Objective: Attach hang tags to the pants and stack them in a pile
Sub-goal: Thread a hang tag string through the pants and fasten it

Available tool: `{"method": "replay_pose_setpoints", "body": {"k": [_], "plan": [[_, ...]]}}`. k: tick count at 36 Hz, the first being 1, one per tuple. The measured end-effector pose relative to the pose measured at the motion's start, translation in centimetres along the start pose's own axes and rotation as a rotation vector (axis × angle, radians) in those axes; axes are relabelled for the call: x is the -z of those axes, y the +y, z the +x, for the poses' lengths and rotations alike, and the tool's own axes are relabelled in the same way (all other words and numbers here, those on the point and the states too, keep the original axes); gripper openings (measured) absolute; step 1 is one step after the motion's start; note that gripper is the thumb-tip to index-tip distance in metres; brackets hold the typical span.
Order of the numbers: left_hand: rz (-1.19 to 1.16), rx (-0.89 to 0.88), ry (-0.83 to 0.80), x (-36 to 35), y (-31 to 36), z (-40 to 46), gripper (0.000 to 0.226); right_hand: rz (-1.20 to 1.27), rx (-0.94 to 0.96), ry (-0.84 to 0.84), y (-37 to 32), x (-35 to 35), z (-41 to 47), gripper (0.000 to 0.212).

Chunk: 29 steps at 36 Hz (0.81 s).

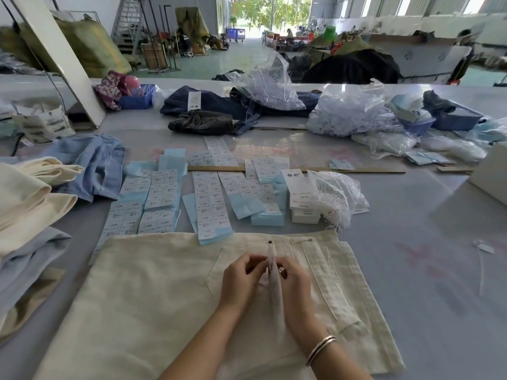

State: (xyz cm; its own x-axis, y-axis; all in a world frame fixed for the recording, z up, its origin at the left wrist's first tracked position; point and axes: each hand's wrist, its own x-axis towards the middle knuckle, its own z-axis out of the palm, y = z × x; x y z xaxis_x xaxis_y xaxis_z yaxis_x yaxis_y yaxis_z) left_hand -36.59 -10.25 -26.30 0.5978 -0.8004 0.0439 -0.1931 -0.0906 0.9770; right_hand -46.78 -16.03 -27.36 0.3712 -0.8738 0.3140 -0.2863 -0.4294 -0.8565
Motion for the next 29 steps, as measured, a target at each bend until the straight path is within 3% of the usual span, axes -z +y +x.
{"method": "replay_pose_setpoints", "body": {"k": [4,9,15,19,25,29], "plan": [[0.019,0.001,0.077,-0.16,-0.03,0.32,0.007,-0.037,0.078,-0.04,-0.18,0.04,0.04,0.023],[0.014,0.004,0.052,0.03,0.34,0.66,0.006,-0.047,0.043,0.001,-0.01,-0.22,-0.01,0.021],[0.257,-0.171,0.056,-0.2,0.47,0.31,0.009,-0.145,0.056,-0.034,-0.13,0.2,-0.27,0.018],[0.335,-0.235,0.111,-0.42,0.56,0.3,0.013,0.085,-0.056,-0.054,-0.28,0.25,-0.33,0.022],[0.307,-0.186,0.124,-0.43,0.81,0.63,0.006,0.231,-0.161,-0.109,-0.62,0.46,0.27,0.027],[0.336,-0.15,0.17,-0.15,0.96,1.08,0.01,0.167,-0.146,-0.07,-0.77,0.36,0.37,0.043]]}}
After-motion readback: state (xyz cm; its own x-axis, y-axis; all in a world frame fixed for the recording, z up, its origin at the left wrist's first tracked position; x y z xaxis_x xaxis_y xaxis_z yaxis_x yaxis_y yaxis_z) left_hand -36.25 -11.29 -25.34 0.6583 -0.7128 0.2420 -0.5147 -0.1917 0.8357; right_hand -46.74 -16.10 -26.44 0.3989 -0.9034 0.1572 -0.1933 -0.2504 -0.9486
